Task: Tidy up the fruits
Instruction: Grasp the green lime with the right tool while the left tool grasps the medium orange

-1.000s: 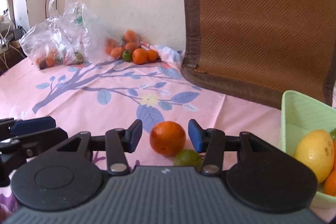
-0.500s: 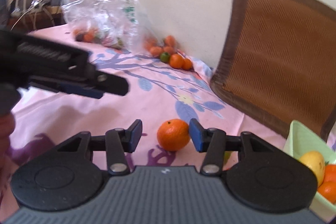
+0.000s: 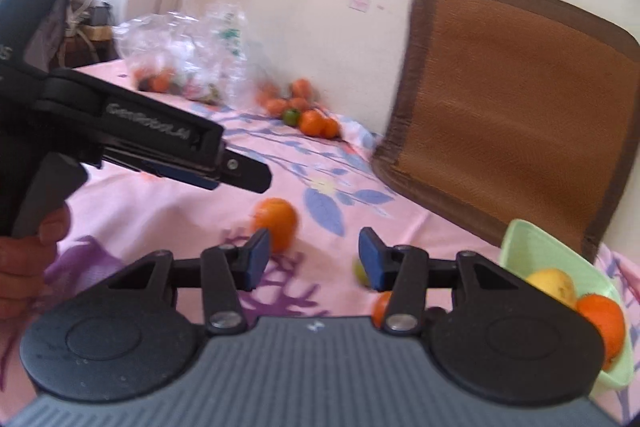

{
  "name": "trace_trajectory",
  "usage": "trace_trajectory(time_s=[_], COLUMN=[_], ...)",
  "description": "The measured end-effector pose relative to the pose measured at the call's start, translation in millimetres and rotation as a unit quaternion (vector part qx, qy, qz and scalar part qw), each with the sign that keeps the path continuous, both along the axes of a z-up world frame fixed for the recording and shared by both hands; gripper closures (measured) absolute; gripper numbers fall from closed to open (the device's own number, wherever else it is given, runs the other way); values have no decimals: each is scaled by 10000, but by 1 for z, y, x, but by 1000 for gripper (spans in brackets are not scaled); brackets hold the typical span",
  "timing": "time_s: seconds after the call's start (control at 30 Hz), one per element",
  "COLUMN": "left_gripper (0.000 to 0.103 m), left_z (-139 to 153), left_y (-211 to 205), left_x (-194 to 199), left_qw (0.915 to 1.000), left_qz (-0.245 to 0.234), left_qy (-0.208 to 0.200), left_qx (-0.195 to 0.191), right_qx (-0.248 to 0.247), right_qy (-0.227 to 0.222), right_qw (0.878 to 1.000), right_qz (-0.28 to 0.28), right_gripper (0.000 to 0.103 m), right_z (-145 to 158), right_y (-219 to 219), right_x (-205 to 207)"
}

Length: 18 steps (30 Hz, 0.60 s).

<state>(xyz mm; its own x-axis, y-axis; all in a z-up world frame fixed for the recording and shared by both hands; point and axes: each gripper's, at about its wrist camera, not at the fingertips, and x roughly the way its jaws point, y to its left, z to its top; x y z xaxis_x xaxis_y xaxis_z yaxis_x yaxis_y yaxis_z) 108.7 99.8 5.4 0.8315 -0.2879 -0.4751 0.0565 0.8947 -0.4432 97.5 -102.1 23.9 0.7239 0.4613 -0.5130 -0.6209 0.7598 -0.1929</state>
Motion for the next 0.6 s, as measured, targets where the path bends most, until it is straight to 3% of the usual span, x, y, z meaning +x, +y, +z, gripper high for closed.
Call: trace_trajectory(time_s=[0.1,0.33,0.43,0.47,0.6], left_gripper=[41,41,40,42,57], left_z=[-4,-7,-9,-10,-10], left_y=[-13,-26,-24,-24,-29], left_x=[6,7,15,16,15], left_qw=[9996,9977,9981,9981,9974], left_qz=[-86,-180,-225,-284,-481], left_qy=[75,126,222,259,196], left_qx=[258,642,527,473,490], right_qx=[-8,-70,51,17,0], right_qy=[307,995,1091,1055,812], right_qw=[9987,9928,9922,9925,9952], right_qz=[-399,-663,-606,-622,-544], right_gripper=[52,52,65,71,72], right_z=[-7,-23,-22,-21,-15], right_y=[-4,1,0,1,-1], right_x=[22,51,53,51,35])
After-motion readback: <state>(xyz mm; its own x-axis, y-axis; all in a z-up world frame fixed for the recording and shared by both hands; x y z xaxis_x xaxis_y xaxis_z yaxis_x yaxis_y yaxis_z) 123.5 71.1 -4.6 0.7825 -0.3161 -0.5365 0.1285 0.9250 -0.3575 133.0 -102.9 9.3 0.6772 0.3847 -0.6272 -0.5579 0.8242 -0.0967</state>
